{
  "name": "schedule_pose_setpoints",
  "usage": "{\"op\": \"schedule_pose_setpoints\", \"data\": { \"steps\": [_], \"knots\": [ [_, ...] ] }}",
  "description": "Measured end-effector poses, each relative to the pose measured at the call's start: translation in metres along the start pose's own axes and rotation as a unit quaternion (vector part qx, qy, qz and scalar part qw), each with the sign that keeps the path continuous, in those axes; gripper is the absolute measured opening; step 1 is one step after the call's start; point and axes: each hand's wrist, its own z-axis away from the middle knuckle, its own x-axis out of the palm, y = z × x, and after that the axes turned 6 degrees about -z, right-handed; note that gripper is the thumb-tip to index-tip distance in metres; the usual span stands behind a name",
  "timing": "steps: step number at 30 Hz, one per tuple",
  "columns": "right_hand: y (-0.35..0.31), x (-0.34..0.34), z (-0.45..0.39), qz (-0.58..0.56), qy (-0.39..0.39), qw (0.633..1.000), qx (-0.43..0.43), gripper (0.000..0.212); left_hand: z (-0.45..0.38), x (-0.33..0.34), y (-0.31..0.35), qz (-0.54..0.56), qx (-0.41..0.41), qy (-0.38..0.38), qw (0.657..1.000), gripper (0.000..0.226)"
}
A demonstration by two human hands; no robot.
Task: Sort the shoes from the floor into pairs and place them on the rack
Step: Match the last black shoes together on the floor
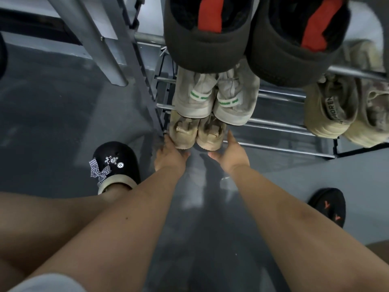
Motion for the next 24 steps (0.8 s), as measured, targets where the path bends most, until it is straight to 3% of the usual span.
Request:
{"op": "schedule_pose_setpoints", "data": {
  "steps": [5,10,18,24],
  "knots": [
    [0.019,-0.019,0.033,0.145,-0.029,0.989,-0.006,0.1,0.033,0.01,-0.007,-0.111,0.05,-0.029,0.992,0.086],
    [0.044,-0.041,0.08,0.234,-0.028,0.972,-0.019,0.095,0.071,0.008,-0.001,-0.306,0.203,-0.032,0.93,0.079],
    [0.106,-0.095,0.167,0.289,0.013,0.957,-0.015,0.09,0.148,0.028,0.056,-0.351,0.327,-0.051,0.876,0.079],
    [0.166,-0.129,0.217,0.271,0.051,0.961,0.035,0.089,0.206,0.058,0.099,-0.387,0.417,-0.056,0.821,0.079]
  ]
}}
